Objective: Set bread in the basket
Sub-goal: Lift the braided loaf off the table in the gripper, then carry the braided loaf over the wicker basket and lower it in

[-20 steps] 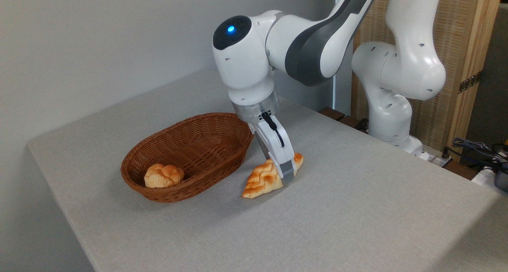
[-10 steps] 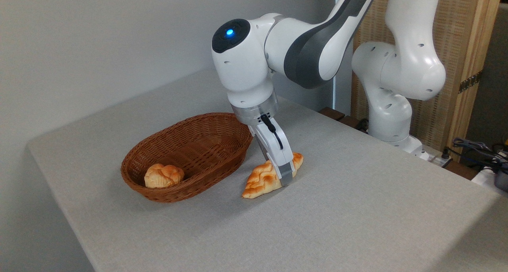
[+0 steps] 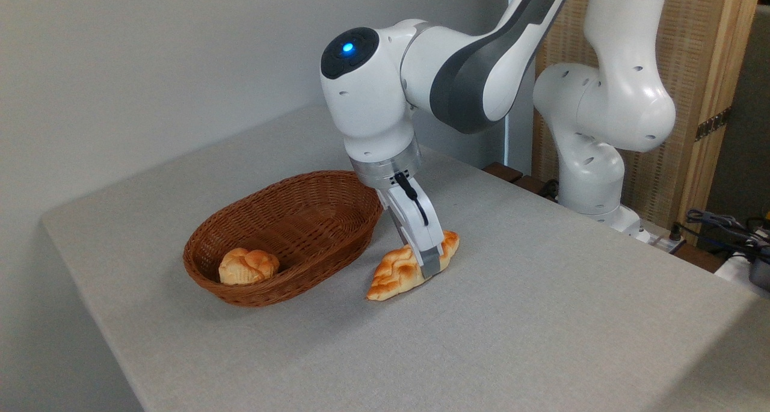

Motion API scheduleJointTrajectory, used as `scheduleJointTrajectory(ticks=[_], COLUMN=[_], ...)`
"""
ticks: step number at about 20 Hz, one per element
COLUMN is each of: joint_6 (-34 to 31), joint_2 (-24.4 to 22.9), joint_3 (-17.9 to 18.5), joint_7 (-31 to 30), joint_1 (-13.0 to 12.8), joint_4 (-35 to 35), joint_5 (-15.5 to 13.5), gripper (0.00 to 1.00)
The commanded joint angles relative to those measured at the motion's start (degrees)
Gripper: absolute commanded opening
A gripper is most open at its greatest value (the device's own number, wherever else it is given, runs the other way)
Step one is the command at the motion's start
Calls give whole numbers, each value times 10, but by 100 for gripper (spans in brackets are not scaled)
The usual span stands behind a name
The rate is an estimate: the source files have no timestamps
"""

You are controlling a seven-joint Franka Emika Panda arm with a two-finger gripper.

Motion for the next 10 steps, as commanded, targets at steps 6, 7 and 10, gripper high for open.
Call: scheduleJointTrajectory(ticks=[6,7,10], joint_6=[-35,-59,-83], joint_2=[-11,-13,-13], joint_3=[21,40,50], joint_7=[13,13,11], joint_1=[-1,-2,-3], joint_4=[32,60,105], joint_5=[8,8,0], gripper=[37,37,39])
